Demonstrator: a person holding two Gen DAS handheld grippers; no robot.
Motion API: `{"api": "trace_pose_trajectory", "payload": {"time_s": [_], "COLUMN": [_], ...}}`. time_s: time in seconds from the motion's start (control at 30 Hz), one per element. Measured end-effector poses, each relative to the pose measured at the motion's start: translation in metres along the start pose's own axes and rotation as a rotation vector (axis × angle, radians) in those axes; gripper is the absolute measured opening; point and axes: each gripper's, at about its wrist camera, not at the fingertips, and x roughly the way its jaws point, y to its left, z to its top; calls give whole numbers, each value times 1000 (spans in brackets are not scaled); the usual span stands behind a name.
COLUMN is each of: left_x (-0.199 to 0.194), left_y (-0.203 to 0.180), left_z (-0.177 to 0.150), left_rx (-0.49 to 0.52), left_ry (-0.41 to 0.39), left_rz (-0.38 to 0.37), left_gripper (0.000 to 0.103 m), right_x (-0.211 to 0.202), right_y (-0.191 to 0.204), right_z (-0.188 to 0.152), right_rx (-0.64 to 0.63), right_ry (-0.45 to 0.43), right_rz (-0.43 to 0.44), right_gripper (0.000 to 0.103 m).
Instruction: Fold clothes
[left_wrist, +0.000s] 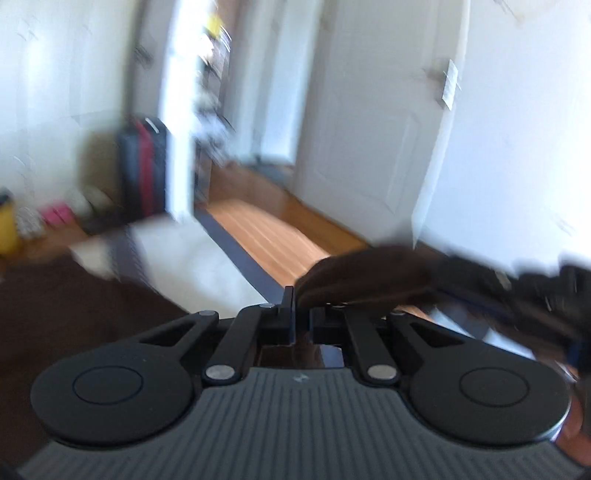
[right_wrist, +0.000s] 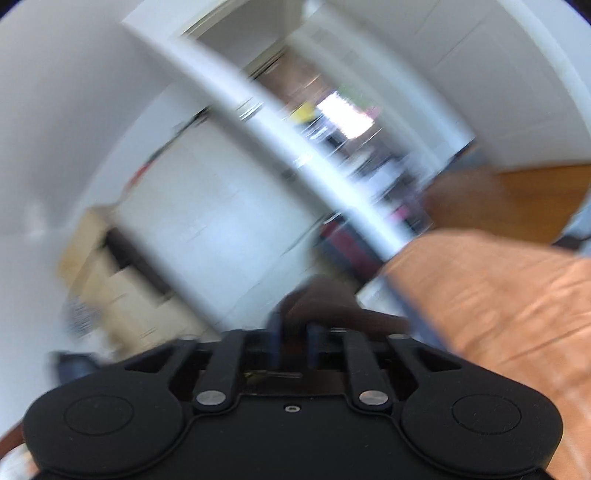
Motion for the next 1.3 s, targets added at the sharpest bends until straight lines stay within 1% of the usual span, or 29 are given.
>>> {"api": "trace_pose_trajectory", "payload": {"time_s": [0.03, 0.07, 0.13, 0.17, 0.27, 0.3, 0.33, 0.37, 0.4, 0.47, 0.5, 0.53, 0.57, 0.63, 0.7, 0.73, 0.8, 0.83, 0.87, 0.9, 0.97, 1.0, 1.03, 1.07, 1.13, 1.17, 1.23, 1.27, 1.3], "left_x": [-8, -14, -25, -31, -57, -68, -75, -79, -80, -83, -85, -86, -86, -95, -91, -91, -94, -98, -104, -109, -115, -117, -120, -116, -111, -107, -98, -94, -91], "left_y": [12, 30, 67, 86, 147, 169, 189, 207, 223, 242, 250, 259, 267, 285, 306, 313, 322, 324, 327, 330, 336, 334, 330, 325, 303, 291, 269, 260, 252], "left_z": [7, 13, 21, 22, 21, 17, 10, -1, -14, -42, -56, -69, -80, -103, -116, -119, -117, -114, -110, -106, -100, -98, -97, -97, -98, -101, -107, -110, -113], "left_rx": [-3, -32, -99, -111, -115, -117, -126, -126, -110, -89, -96, -123, -153, -253, -336, -351, -339, -329, -327, -338, -374, -375, -372, -348, -221, -147, -4, 60, 124], "left_ry": [-18, -13, 11, 21, 19, 6, 12, 57, 138, 201, 204, 198, 190, 170, 216, 226, 242, 235, 214, 197, 172, 175, 182, 202, 254, 274, 302, 309, 315], "left_rz": [42, 60, 92, 124, 222, 256, 291, 306, 320, 370, 383, 385, 383, 403, 385, 391, 434, 453, 466, 462, 413, 385, 356, 327, 259, 221, 132, 81, 29], "left_gripper": [6, 6, 6, 6, 6, 7, 7, 8, 9, 9, 9, 9, 9, 10, 10, 10, 10, 10, 15, 23, 32, 35, 35, 35, 40, 45, 48, 51, 53], "right_x": [2, 4, 20, 29, 56, 62, 67, 70, 76, 91, 97, 102, 105, 111, 119, 123, 135, 140, 146, 147, 149, 151, 153, 157, 165, 168, 168, 166, 163], "right_y": [-1, -1, 2, 4, 22, 28, 33, 37, 43, 55, 60, 65, 69, 73, 82, 90, 101, 105, 109, 113, 123, 128, 132, 134, 133, 131, 124, 120, 115], "right_z": [-4, -7, -20, -27, -56, -65, -74, -83, -92, -110, -114, -119, -120, -117, -124, -131, -148, -154, -160, -162, -170, -175, -180, -185, -192, -194, -192, -185, -177], "right_rx": [16, 32, 42, 30, -87, -138, -189, -235, -284, -377, -408, -437, -426, -365, -422, -511, -684, -743, -788, -819, -905, -956, -1001, -1038, -1083, -1093, -1089, -1051, -1004], "right_ry": [-3, 1, 69, 108, 246, 289, 332, 367, 400, 457, 469, 478, 470, 471, 504, 521, 541, 553, 570, 581, 587, 585, 573, 561, 555, 557, 559, 561, 564], "right_rz": [-5, -6, -27, -35, -66, -67, -67, -63, -66, -77, -82, -86, -101, -90, -57, -66, -91, -94, -95, -103, -90, -75, -78, -92, -125, -136, -154, -168, -173], "right_gripper": [48, 48, 49, 50, 50, 49, 49, 50, 50, 50, 50, 50, 50, 50, 50, 50, 50, 50, 50, 50, 50, 51, 51, 51, 50, 49, 36, 16, 13]}}
